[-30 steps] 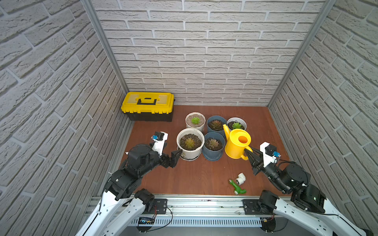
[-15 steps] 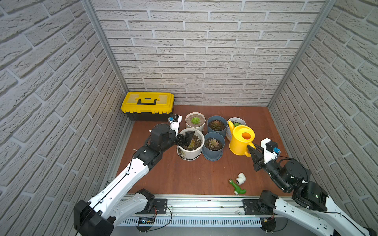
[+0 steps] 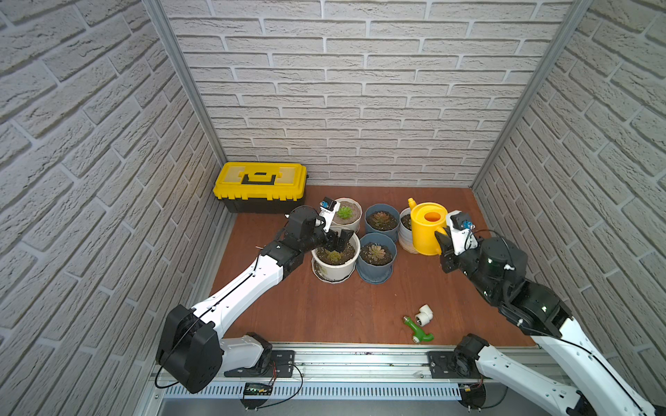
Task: Water the succulent around the soil edge
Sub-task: Water the soil of the potted plant with water.
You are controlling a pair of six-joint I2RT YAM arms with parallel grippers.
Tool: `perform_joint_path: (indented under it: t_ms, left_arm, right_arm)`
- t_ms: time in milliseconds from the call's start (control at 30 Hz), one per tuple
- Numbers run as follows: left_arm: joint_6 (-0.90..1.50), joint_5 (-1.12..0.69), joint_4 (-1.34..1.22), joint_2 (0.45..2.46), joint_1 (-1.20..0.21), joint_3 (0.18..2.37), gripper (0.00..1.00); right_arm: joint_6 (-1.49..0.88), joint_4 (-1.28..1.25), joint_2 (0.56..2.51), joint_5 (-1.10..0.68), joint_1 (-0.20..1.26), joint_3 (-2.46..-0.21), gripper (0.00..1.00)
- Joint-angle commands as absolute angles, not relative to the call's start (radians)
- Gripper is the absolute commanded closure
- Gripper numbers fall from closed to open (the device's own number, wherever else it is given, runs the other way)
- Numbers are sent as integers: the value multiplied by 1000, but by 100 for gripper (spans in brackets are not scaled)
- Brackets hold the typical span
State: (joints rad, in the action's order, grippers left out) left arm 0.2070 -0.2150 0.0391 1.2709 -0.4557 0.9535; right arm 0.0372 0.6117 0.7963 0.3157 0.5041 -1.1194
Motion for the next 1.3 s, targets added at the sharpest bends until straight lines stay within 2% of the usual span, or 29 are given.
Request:
perform_joint_path:
  t_ms: [0, 133, 300, 533, 900, 1267]
  left_arm:
    - [162, -241, -22, 1270, -460, 960, 1]
    - [148, -267, -24, 1270, -460, 953, 1]
    - [131, -287, -1, 1278, -460, 956, 2]
    - [123, -265, 14, 1284, -471, 940, 1]
    - [71, -157, 66, 1297, -594, 951, 2]
    - [90, -153, 58, 1295, -623, 946, 1]
  right_arm:
    - [30, 629, 912, 103, 369, -1226, 98]
    - [47, 710, 1056, 11, 258, -1349, 97]
    - [74, 818, 1199, -19, 200, -1468, 97]
    - [81, 933, 1329, 45, 196, -1566, 98]
    - [68, 1033, 1417, 51, 198, -1642, 97]
    - [66, 1095, 1527, 40, 210, -1728, 98]
